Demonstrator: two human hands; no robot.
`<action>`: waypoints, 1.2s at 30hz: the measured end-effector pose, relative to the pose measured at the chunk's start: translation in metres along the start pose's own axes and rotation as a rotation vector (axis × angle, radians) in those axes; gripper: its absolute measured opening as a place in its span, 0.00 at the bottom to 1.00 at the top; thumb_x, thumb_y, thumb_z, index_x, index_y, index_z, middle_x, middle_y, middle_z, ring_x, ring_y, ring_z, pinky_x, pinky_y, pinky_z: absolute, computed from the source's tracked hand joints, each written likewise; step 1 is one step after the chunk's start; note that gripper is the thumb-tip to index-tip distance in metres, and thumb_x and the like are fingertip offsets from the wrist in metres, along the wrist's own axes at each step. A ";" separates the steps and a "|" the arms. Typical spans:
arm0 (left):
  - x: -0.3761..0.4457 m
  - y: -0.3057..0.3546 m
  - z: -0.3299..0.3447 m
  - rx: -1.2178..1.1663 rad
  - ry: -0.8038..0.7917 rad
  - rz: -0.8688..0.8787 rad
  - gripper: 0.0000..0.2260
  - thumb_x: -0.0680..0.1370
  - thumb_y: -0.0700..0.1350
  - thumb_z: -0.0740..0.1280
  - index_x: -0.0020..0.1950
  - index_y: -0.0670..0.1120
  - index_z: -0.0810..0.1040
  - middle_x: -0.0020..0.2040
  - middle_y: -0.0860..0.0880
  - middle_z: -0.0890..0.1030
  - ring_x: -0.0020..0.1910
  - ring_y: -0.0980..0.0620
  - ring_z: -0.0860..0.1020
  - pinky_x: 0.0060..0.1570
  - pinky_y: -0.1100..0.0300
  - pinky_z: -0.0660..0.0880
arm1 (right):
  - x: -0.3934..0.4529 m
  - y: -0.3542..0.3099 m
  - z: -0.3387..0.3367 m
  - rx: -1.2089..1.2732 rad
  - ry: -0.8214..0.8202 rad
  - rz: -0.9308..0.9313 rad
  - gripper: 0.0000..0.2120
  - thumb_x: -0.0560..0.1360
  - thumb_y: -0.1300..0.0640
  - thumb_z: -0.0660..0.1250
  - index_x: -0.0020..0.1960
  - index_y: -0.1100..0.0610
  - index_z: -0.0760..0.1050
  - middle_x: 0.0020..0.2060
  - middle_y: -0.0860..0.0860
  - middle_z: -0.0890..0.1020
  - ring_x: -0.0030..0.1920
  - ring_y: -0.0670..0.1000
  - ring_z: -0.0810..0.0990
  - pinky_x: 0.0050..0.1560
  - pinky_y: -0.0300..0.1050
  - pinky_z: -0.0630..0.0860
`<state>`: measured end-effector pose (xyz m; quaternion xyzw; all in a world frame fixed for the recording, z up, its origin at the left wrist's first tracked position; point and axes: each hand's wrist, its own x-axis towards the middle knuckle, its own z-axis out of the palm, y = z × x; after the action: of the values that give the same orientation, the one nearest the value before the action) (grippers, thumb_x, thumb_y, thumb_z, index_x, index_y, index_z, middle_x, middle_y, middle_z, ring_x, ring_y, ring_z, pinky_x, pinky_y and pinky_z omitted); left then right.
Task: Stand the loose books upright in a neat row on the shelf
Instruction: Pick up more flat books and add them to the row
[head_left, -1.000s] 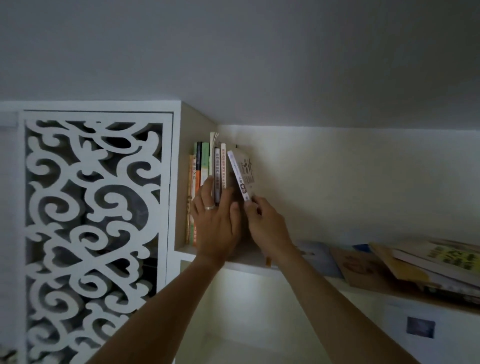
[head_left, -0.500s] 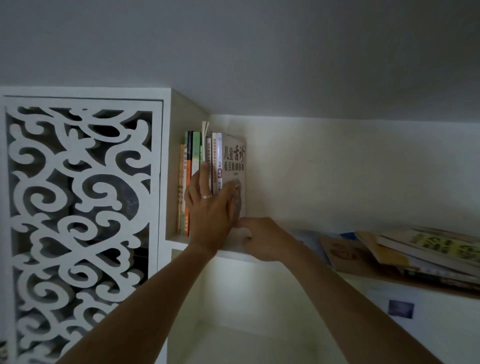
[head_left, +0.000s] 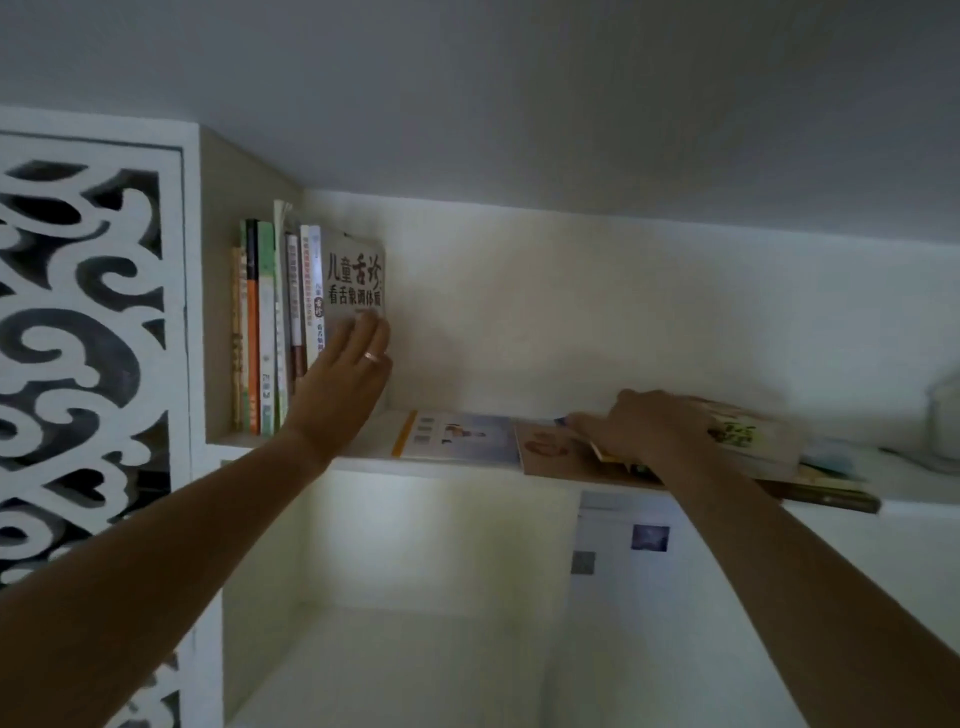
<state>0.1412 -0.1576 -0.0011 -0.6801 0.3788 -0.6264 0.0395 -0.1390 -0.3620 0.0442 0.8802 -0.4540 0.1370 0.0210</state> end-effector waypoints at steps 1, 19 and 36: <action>0.004 0.002 -0.004 -0.002 -0.085 0.019 0.13 0.77 0.35 0.67 0.60 0.34 0.79 0.70 0.31 0.72 0.74 0.31 0.68 0.76 0.38 0.63 | -0.002 0.001 0.000 -0.010 0.029 -0.025 0.45 0.62 0.19 0.51 0.57 0.55 0.75 0.52 0.58 0.81 0.52 0.61 0.79 0.61 0.61 0.75; 0.022 -0.008 -0.024 -0.542 -0.271 -0.274 0.10 0.75 0.39 0.71 0.50 0.53 0.85 0.63 0.47 0.77 0.67 0.45 0.73 0.71 0.46 0.71 | -0.031 -0.088 -0.004 0.758 0.463 -0.275 0.15 0.80 0.50 0.66 0.55 0.61 0.81 0.47 0.57 0.84 0.40 0.53 0.77 0.30 0.40 0.65; 0.004 -0.020 -0.041 -0.958 -0.525 -0.143 0.43 0.69 0.82 0.48 0.63 0.56 0.84 0.85 0.49 0.49 0.83 0.46 0.37 0.79 0.37 0.35 | -0.027 -0.182 -0.004 0.729 0.077 -0.461 0.14 0.84 0.59 0.57 0.66 0.65 0.70 0.61 0.62 0.78 0.61 0.62 0.77 0.59 0.52 0.75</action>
<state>0.1140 -0.1282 0.0216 -0.7795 0.5518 -0.1945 -0.2239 -0.0087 -0.2333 0.0565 0.9027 -0.1666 0.3126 -0.2442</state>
